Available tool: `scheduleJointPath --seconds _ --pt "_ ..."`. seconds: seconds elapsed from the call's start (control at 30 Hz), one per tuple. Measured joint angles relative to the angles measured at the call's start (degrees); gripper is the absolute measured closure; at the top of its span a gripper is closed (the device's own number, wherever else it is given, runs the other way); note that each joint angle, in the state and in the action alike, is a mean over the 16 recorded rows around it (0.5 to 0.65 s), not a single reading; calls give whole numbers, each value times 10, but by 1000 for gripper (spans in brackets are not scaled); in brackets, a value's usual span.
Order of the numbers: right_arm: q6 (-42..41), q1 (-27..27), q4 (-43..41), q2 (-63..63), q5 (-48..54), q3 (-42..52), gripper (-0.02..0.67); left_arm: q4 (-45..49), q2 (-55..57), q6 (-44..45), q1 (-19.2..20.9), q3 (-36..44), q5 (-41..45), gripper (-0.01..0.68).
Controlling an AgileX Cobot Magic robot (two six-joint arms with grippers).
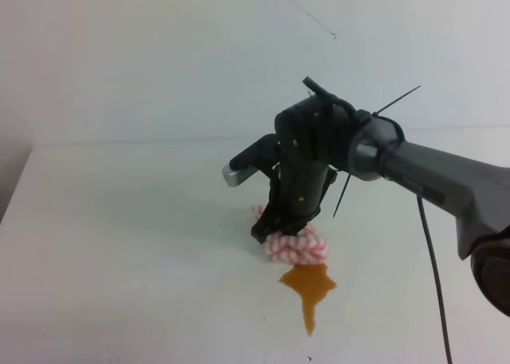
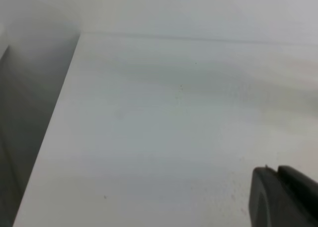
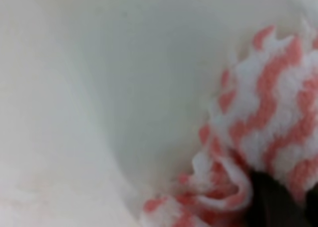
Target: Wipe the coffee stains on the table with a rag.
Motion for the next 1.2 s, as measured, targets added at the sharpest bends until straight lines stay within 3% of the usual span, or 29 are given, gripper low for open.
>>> scheduleJointPath --seconds 0.37,0.57,0.83,1.07,1.2 --pt "27 73 -1 -75 -104 166 618 0 0 0 0 0 0 673" --pt "27 74 -9 -140 -206 297 616 0 0 1 0 0 0 673" --pt "27 -21 -31 -188 -291 404 619 0 0 1 0 0 0 674" --pt "33 -147 -31 -192 -301 423 619 0 0 1 0 0 0 674" --pt "34 -191 -14 -193 -303 423 621 0 -1 1 0 0 0 674"
